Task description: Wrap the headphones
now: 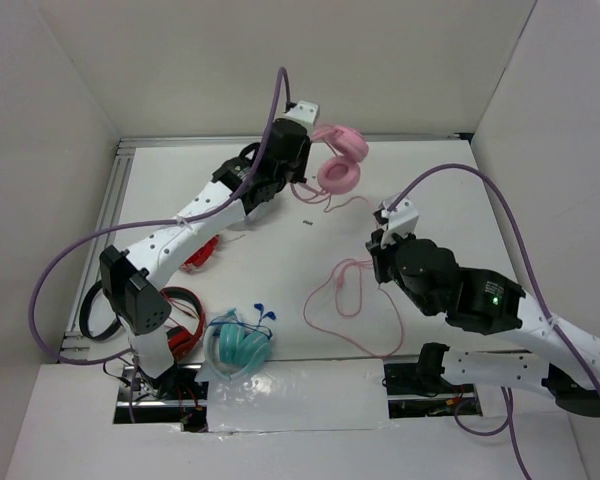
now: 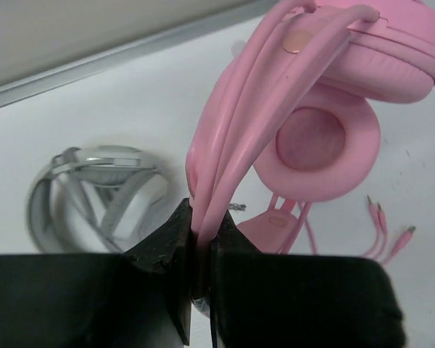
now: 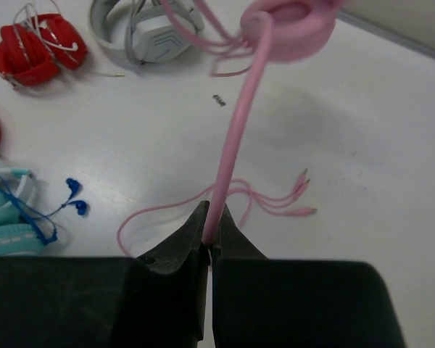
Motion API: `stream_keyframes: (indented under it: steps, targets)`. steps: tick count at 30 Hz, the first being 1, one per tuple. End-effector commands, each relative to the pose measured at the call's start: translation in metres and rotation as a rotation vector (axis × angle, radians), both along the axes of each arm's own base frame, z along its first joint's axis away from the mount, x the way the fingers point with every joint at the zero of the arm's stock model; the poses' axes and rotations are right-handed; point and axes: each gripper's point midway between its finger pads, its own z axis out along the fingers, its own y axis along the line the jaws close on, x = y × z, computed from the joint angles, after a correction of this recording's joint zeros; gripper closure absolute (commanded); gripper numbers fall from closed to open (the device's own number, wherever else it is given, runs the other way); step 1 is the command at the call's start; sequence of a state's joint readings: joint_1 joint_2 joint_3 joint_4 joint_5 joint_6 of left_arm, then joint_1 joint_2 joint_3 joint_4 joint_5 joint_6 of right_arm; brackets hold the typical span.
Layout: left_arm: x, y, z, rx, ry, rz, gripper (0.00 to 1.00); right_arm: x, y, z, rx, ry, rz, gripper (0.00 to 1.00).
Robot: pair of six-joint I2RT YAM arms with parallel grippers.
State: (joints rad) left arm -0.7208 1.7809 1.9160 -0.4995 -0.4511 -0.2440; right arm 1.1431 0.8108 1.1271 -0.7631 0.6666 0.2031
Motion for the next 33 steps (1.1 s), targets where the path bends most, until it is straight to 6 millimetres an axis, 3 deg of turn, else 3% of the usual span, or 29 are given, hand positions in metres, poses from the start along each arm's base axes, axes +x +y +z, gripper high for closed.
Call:
stream_keyframes:
  steps: [1, 3, 7, 9, 10, 12, 13, 14, 15, 17, 18, 20, 21, 22, 24, 27, 33]
  targets:
    - [-0.019, -0.043, 0.021, -0.153, -0.048, -0.223, 1.00, 0.008, -0.021, 0.027, -0.136, -0.096, -0.027, 1.00]
    - [-0.027, -0.049, 0.028, -0.159, -0.094, -0.294, 1.00, 0.011, -0.025, 0.040, -0.132, -0.136, -0.045, 1.00]
    - [-0.046, -0.062, 0.003, -0.088, -0.060, -0.426, 1.00, 0.018, -0.033, 0.066, -0.149, -0.230, -0.036, 1.00]
    - [-0.057, -0.065, 0.006, -0.081, -0.088, -0.504, 1.00, 0.026, -0.042, 0.077, -0.166, -0.270, -0.063, 1.00]
    - [-0.069, -0.071, -0.010, -0.078, -0.059, -0.576, 1.00, 0.029, -0.045, 0.079, -0.180, -0.280, -0.071, 1.00]
    - [-0.088, -0.072, -0.005, -0.078, -0.087, -0.671, 1.00, 0.037, -0.056, 0.087, -0.200, -0.301, -0.108, 1.00]
    - [-0.096, -0.072, -0.014, -0.078, -0.080, -0.704, 1.00, 0.041, -0.060, 0.089, -0.203, -0.304, -0.121, 1.00]
    - [-0.114, -0.073, -0.007, -0.076, -0.109, -0.803, 1.00, 0.052, -0.073, 0.093, -0.203, -0.315, -0.172, 1.00]
    - [-0.115, -0.072, -0.016, -0.060, -0.097, -0.807, 1.00, 0.053, -0.073, 0.093, -0.209, -0.316, -0.171, 1.00]
    - [-0.132, -0.071, -0.007, -0.078, -0.126, -0.876, 1.00, 0.063, -0.081, 0.096, -0.192, -0.330, -0.204, 1.00]
    - [-0.138, -0.069, -0.014, -0.072, -0.121, -0.897, 1.00, 0.071, -0.098, 0.097, -0.195, -0.329, -0.268, 1.00]
    - [-0.159, -0.070, -0.007, -0.097, -0.146, -0.980, 1.00, 0.081, -0.108, 0.104, -0.170, -0.349, -0.293, 1.00]
    - [-0.167, -0.069, -0.013, -0.091, -0.143, -1.016, 1.00, 0.089, -0.112, 0.104, -0.161, -0.340, -0.278, 1.00]
    - [-0.177, -0.071, -0.003, -0.107, -0.185, -1.049, 1.00, 0.094, -0.113, 0.105, -0.151, -0.342, -0.274, 1.00]
    - [-0.197, -0.078, -0.004, -0.101, -0.188, -1.121, 1.00, 0.106, -0.120, 0.102, -0.135, -0.326, -0.275, 1.00]
    - [-0.212, -0.080, 0.001, -0.095, -0.215, -1.155, 1.00, 0.120, -0.127, 0.097, -0.112, -0.321, -0.274, 1.00]
    - [-0.254, -0.074, 0.044, -0.189, -0.288, -1.312, 1.00, 0.144, -0.107, 0.056, -0.061, -0.244, -0.163, 1.00]
